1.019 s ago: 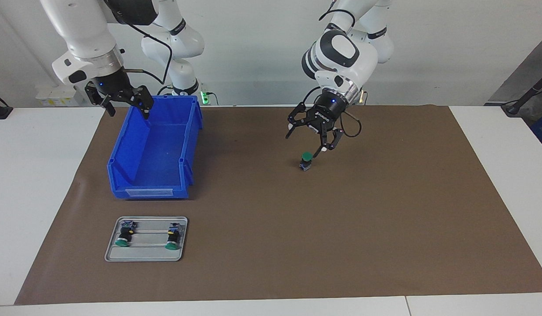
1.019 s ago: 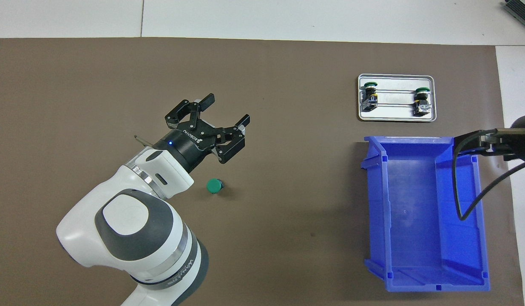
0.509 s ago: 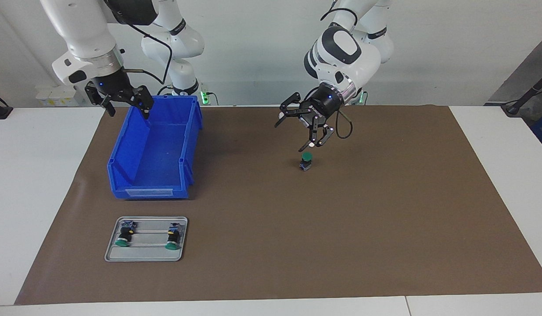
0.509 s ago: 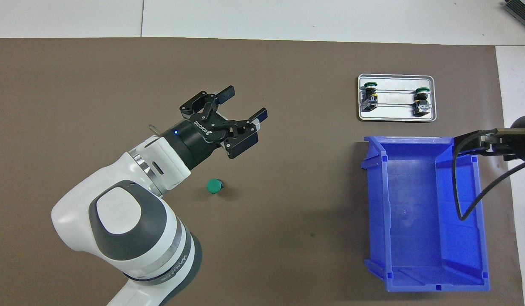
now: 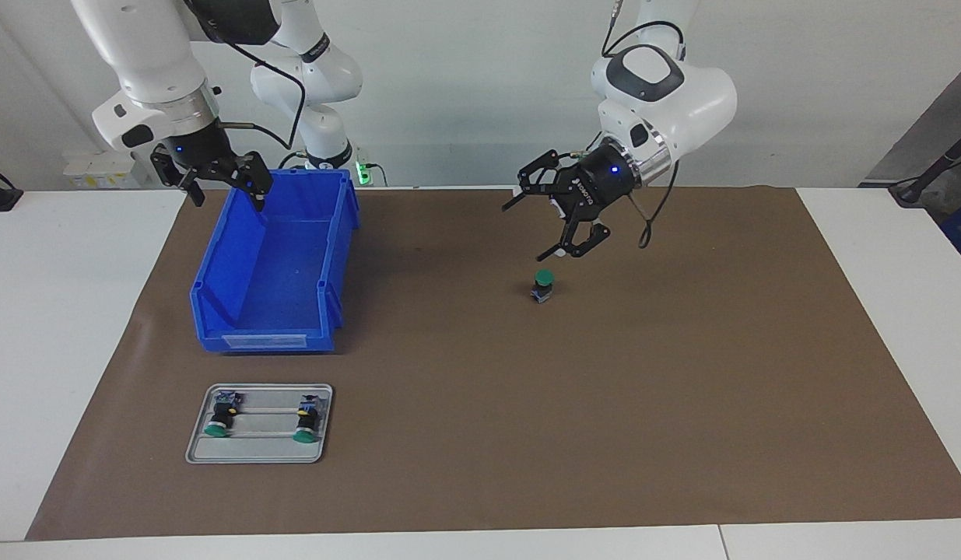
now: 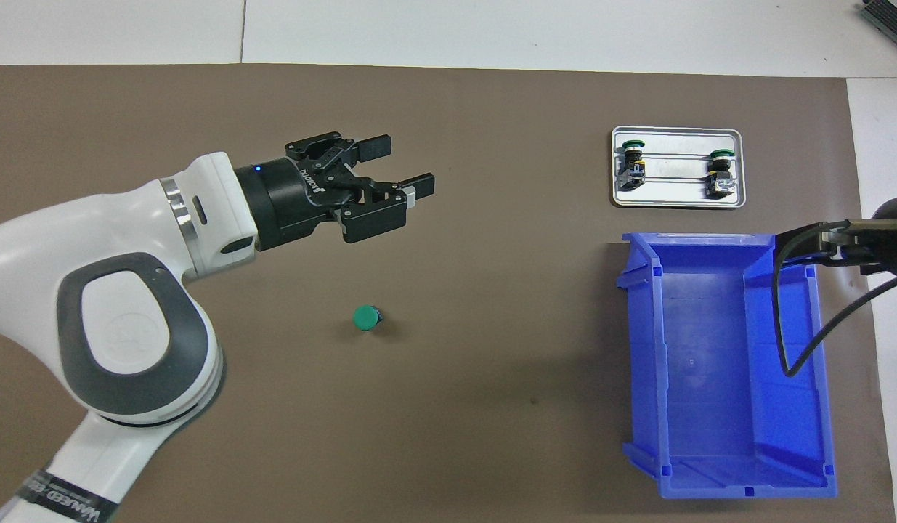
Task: Place and press button with both arms
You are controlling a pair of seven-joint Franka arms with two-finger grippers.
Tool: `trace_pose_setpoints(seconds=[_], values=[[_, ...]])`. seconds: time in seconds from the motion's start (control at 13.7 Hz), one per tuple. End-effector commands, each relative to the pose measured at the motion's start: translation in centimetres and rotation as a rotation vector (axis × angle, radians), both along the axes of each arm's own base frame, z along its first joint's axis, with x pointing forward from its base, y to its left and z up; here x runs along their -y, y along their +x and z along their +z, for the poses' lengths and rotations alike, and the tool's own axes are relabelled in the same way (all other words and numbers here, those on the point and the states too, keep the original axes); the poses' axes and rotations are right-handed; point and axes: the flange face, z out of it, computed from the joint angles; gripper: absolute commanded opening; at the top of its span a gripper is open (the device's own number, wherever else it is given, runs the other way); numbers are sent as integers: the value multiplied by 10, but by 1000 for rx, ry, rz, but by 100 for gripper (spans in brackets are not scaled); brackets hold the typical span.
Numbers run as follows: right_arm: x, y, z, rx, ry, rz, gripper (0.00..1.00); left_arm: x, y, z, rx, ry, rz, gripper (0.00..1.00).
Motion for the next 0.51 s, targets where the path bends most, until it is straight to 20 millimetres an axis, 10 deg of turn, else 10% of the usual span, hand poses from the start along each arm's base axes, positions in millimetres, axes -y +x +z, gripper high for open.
trace_pose_setpoints(seconds=[0.0,0.44], values=[[0,-7,2,2,11,-12,100,-25,6,30,-92,118,-57,88],[0,-7,2,2,11,-12,100,-41,-12,24,-277,484,-68,88]])
